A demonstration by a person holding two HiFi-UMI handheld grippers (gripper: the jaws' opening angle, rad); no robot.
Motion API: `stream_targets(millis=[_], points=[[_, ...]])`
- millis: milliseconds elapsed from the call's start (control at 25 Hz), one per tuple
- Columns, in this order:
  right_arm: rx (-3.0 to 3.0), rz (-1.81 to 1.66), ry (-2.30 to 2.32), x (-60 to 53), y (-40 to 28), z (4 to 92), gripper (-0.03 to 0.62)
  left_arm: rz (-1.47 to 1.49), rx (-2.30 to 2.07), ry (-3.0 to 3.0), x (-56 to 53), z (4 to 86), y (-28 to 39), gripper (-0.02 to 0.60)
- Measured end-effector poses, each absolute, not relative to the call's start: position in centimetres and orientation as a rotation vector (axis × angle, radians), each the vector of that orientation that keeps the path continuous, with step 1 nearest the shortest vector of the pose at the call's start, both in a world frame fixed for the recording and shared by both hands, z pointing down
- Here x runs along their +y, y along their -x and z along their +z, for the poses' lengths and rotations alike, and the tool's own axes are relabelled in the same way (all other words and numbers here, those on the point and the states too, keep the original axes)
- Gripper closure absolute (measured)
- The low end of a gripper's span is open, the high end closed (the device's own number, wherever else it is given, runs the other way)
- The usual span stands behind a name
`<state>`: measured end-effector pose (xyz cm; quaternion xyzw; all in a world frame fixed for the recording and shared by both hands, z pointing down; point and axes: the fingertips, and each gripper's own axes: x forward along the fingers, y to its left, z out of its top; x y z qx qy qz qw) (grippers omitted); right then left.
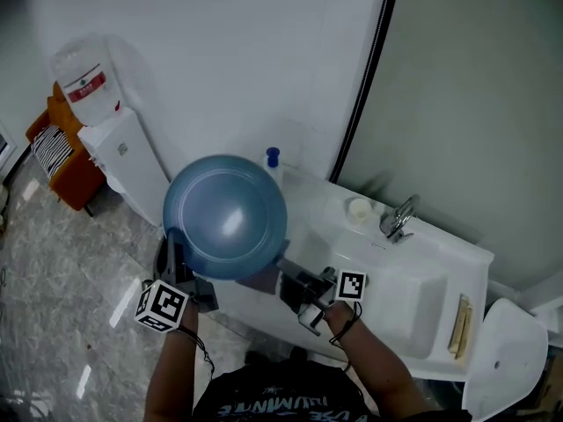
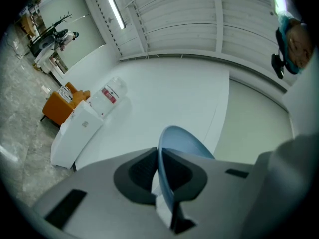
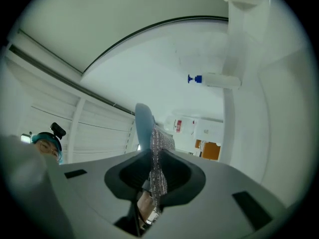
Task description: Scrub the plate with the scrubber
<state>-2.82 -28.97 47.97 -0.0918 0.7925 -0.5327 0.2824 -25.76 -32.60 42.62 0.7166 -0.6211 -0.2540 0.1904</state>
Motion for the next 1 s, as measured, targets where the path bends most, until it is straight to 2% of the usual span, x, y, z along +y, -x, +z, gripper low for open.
stream_targets(millis=[520,800,1000], points=[[2.314,-1.314,0.45,-32.0,-1.3,47.2,0.519,-0.571,-1.774,-1.98,-30.4,47.1,26.4,0.552],[2.693,-1.158,0.853,-32.4,-1.0,51.1,0.519,-0.424,-1.818,-1.956,-30.1,49.0,27.5,0.552],[2.75,-1.058,0.985,-32.8,-1.4,51.2,0.519,-0.311,-1.804,-1.856,-31.1,51.8,27.4,0.552]])
